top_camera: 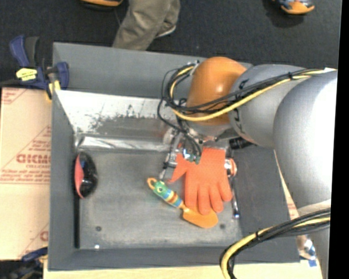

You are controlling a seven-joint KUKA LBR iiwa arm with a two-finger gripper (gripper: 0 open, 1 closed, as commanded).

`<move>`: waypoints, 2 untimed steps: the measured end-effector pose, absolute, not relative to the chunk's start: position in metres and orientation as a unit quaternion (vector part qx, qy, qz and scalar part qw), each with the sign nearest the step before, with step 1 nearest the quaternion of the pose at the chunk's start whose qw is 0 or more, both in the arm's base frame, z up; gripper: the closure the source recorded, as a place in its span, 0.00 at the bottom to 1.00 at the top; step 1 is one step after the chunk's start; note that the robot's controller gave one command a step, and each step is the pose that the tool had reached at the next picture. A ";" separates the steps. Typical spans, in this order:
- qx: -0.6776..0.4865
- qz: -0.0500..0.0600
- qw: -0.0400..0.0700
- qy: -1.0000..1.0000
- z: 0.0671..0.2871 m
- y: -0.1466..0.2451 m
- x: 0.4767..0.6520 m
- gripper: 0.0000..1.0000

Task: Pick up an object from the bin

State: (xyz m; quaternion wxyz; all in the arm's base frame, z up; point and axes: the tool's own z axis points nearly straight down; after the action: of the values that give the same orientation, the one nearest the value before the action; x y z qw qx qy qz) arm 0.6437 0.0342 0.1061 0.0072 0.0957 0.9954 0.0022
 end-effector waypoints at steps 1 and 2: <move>0.147 0.004 0.008 0.989 0.094 0.014 0.633 0.00; 0.169 0.003 0.010 0.986 0.080 0.017 0.643 0.00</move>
Offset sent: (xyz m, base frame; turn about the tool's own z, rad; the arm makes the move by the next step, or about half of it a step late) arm 0.0089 0.0371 -0.0361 0.1687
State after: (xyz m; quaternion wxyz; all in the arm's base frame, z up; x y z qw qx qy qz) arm 0.6435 0.0168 0.0803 0.0104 0.1686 0.9856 0.0029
